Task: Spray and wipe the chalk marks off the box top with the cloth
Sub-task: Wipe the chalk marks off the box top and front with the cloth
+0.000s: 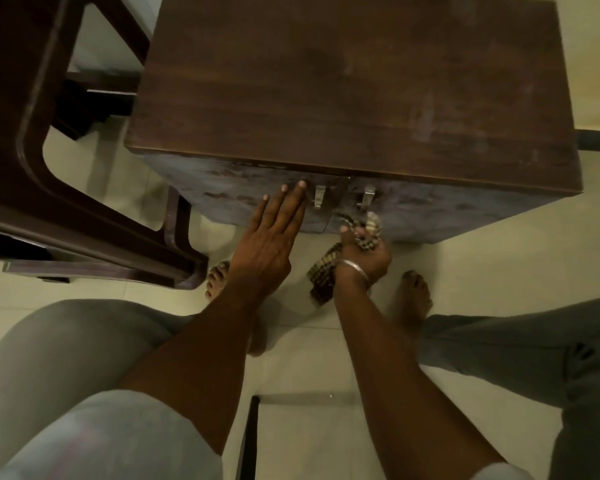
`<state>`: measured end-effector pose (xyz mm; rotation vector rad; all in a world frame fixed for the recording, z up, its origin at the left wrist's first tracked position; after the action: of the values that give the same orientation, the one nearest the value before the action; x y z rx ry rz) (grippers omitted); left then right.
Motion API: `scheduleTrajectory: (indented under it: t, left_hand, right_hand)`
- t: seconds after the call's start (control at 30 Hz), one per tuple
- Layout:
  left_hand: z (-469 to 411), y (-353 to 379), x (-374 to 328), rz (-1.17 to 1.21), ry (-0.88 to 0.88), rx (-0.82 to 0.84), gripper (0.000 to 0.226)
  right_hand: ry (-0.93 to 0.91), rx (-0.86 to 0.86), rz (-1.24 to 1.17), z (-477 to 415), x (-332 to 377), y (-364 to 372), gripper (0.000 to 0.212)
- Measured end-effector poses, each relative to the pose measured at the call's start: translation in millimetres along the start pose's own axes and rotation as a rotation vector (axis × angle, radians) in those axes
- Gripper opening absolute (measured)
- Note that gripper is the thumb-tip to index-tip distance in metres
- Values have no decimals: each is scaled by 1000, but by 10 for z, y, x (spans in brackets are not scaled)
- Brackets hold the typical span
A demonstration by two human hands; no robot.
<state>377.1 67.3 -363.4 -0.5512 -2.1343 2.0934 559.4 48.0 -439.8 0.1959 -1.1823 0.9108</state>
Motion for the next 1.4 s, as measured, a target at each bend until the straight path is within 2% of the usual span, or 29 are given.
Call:
scheduleTrajectory:
  t: [0.1, 0.17, 0.33, 0.43, 0.53, 0.63, 0.77, 1.0, 1.07, 1.17, 1.4]
  left_hand:
    - [27, -16, 35, -16, -18, -27, 86]
    - [30, -23, 38, -7, -19, -39, 85]
    - [15, -45, 18, 47, -35, -57, 85]
    - [106, 10, -45, 91, -27, -91, 72]
    - [134, 90, -34, 227, -130, -130, 56]
    - [75, 130, -10, 316, -176, -156, 61]
    - [64, 110, 15, 315, -167, -166, 62]
    - [27, -44, -149, 148, -55, -90, 62]
    - [49, -61, -88, 102, -109, -85, 62]
    - [64, -26, 14, 46, -189, -51, 74]
    - [17, 37, -1, 20, -202, -40, 73]
  right_hand:
    - [-226, 149, -27, 262, 329, 227, 42]
    - [-347, 198, -19, 346, 536, 357, 40]
    - [-581, 187, 37, 444, 908, 429, 26]
    - [-584, 150, 38, 441, 884, 411, 32]
    - [-568, 132, 46, 442, 861, 421, 30]
    - [-541, 140, 35, 409, 814, 449, 28]
    - [-522, 186, 39, 375, 796, 499, 28]
    - [-593, 185, 135, 389, 857, 494, 32]
    - [-623, 202, 153, 392, 875, 490, 34]
    - [-667, 240, 182, 409, 881, 509, 34]
    - [-767, 315, 276, 368, 764, 604, 21]
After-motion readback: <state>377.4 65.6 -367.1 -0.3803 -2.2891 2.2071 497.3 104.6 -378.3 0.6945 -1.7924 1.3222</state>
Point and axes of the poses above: each hand's wrist, its own z-axis away from the middle knuckle, its own y-axis out of the palm, x = y × z, the point moved 10 cm from there along -z, towards the middle knuckle, and after that the axes turned 5 degrees about z, right-handed, at the moved point
